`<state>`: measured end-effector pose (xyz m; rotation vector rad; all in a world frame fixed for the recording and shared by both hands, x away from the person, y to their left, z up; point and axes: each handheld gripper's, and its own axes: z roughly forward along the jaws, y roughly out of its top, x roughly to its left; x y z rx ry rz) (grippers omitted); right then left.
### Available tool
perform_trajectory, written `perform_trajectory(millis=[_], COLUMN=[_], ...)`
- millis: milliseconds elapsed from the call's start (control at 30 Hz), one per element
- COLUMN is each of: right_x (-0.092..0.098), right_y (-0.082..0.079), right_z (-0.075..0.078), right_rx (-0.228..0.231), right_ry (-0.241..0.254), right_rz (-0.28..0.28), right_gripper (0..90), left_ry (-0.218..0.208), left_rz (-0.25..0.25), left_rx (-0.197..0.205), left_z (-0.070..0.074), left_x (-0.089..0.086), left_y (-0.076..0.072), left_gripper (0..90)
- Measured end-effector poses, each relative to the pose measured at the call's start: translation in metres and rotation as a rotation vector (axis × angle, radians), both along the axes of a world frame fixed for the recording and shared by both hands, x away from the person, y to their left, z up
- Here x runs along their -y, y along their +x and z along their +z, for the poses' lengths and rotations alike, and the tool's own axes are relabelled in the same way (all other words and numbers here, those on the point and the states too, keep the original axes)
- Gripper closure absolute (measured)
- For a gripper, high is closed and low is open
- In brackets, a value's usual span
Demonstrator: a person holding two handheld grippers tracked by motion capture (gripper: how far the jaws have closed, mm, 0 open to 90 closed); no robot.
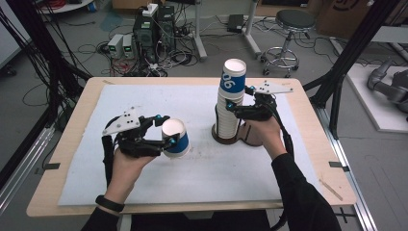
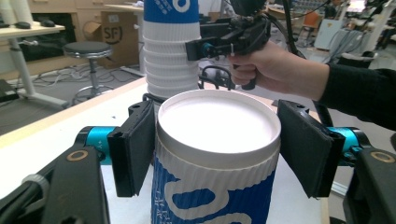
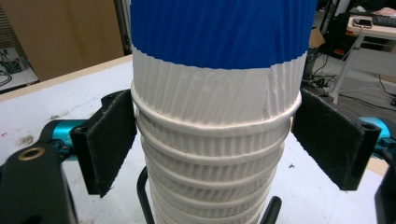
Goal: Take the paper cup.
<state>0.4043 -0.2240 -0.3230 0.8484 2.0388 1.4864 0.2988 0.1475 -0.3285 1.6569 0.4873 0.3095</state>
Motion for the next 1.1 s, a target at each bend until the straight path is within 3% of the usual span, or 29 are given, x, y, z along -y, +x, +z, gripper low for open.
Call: perform_trajectory(millis=[367,633,867,1100], right_x=[0.001,0.003,0.008,0.026], right_y=[-0.002,-0.004,-0.013,-0.029], right_z=[0.002,0.004,0.010,0.014], right_rx=[-0.006,-0.005,0.003,0.005], right_ry=[-0.029,-0.042,-0.048,-0.042], right_rz=[0.007,0.003,-0.010,-0.033], right_gripper=[14.6,14.3,14.3,14.4], left_ry=[0.010,0.000,-0.005,0.000], left_rz=[-0.023,-0.042,-0.043,-0.044], left_rx=[-0.033,-0.035,-0.040,-0.044], left_z=[-0.016,-0.017,-0.018,-0.019], left_x=[0.002,0.004,0.001,-0.001], left_y=[0.003,0.003,0.004,0.005], left_gripper=[30.4,30.4,30.3,30.3])
